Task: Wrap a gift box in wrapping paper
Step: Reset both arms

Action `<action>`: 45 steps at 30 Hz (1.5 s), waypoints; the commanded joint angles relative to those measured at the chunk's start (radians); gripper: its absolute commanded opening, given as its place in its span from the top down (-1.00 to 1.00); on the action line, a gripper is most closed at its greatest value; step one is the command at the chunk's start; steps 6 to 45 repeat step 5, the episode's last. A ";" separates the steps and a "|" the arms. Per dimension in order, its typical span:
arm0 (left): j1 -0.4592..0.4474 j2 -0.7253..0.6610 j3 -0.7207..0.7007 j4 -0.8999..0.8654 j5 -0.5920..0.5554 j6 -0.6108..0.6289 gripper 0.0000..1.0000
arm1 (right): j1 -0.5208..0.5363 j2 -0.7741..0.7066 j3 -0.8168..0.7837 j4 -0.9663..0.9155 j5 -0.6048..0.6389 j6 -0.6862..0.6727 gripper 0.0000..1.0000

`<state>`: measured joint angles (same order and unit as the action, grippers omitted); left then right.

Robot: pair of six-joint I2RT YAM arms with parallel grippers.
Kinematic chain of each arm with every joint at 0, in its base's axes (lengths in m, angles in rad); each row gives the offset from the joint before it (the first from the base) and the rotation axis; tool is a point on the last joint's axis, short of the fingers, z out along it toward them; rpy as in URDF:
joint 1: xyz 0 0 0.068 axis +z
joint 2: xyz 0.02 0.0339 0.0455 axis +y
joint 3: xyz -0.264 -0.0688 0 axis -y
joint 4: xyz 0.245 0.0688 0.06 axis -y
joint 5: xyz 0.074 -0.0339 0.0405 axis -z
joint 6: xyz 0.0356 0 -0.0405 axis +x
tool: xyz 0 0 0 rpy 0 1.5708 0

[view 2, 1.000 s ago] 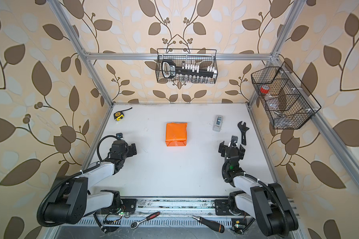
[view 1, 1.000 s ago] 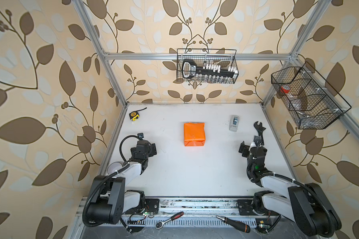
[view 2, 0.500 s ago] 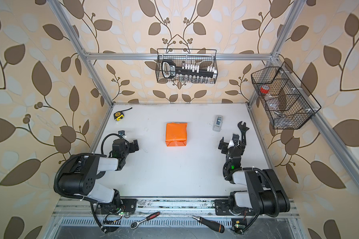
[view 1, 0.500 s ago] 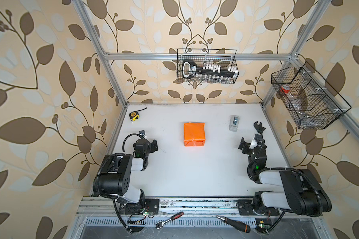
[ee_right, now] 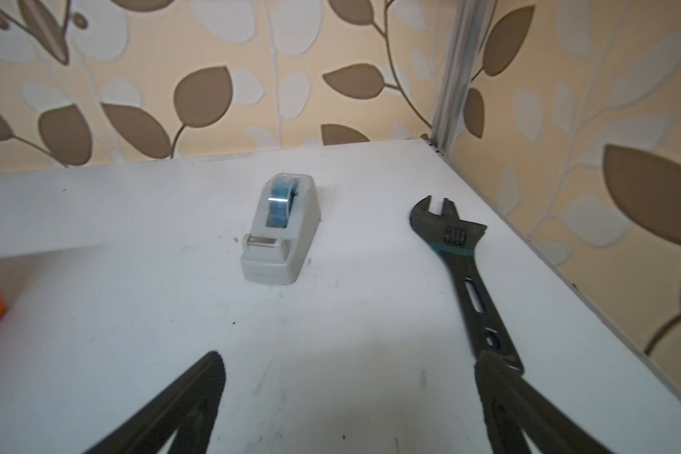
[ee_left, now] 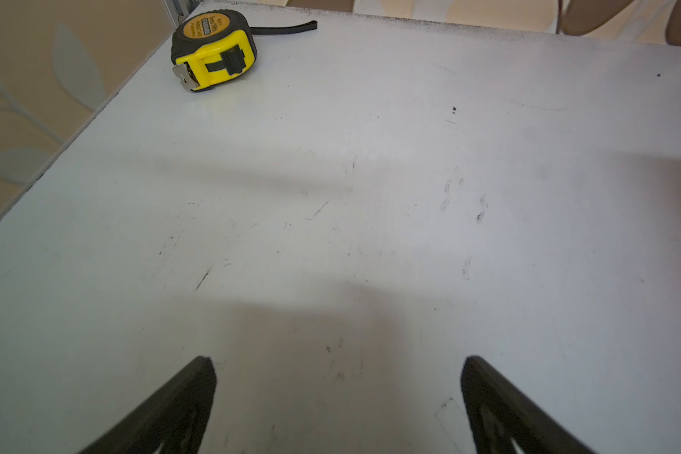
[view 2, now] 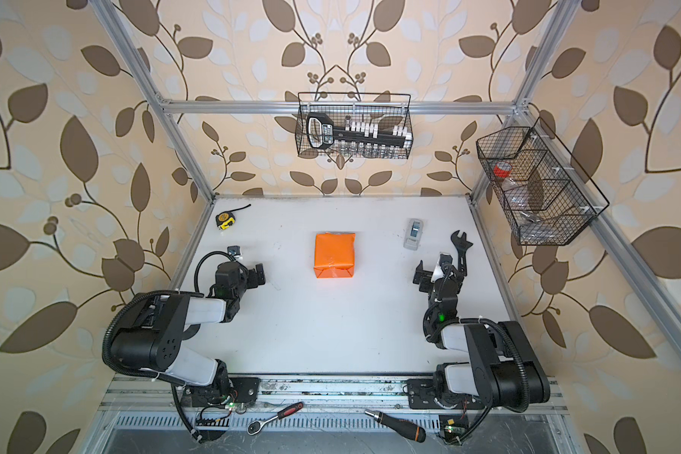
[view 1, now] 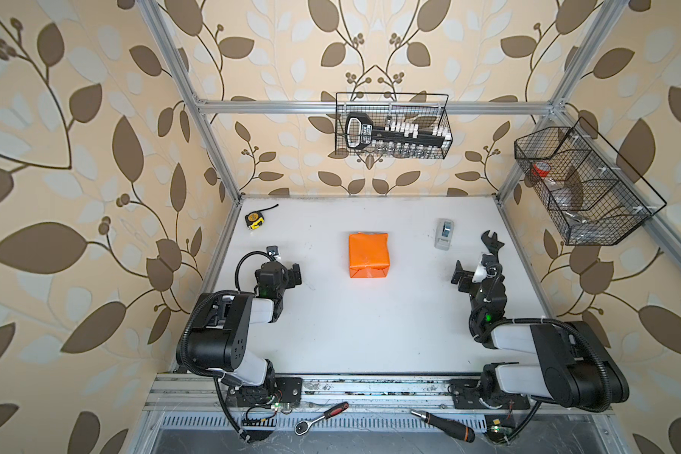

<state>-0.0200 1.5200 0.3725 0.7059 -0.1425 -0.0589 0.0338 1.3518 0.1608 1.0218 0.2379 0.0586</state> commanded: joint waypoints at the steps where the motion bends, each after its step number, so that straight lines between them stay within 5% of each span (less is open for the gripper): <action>1: -0.005 0.008 0.042 0.004 -0.026 0.013 -0.98 | -0.022 0.009 0.033 -0.016 -0.158 -0.047 -1.00; 45: -0.008 0.003 0.040 0.004 -0.033 0.011 -0.98 | -0.010 -0.006 0.010 0.013 -0.166 -0.065 -1.00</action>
